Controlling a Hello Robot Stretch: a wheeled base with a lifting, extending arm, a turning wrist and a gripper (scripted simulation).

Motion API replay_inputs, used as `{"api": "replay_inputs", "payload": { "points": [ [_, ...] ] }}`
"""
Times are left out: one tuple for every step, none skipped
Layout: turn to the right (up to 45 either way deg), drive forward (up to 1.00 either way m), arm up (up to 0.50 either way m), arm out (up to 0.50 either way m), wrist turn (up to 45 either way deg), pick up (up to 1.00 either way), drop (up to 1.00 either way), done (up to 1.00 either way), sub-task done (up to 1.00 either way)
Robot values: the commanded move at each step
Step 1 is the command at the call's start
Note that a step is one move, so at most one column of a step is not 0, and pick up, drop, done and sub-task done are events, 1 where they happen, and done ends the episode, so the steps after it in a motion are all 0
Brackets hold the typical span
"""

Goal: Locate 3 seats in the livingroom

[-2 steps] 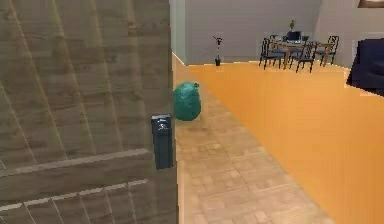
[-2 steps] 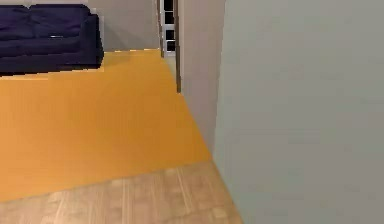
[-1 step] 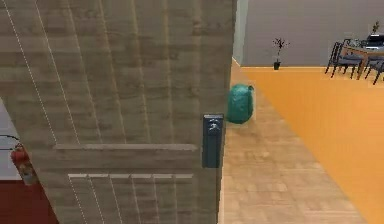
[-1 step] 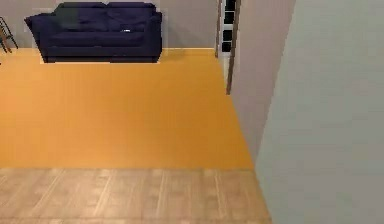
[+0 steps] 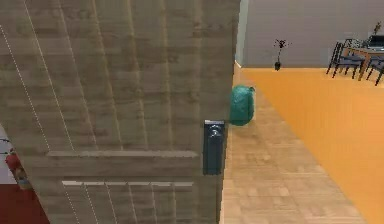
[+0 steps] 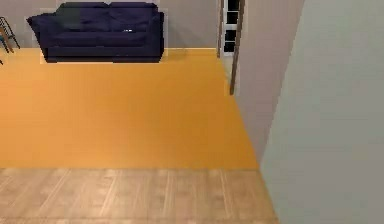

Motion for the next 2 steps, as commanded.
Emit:
{"api": "replay_inputs", "payload": {
  "points": [
    [45.0,0.00,0.00,0.00,0.0,0.00,0.00,0.00,0.00],
    [39.0,0.00,0.00,0.00,0.0,0.00,0.00,0.00,0.00]
  ]
}}
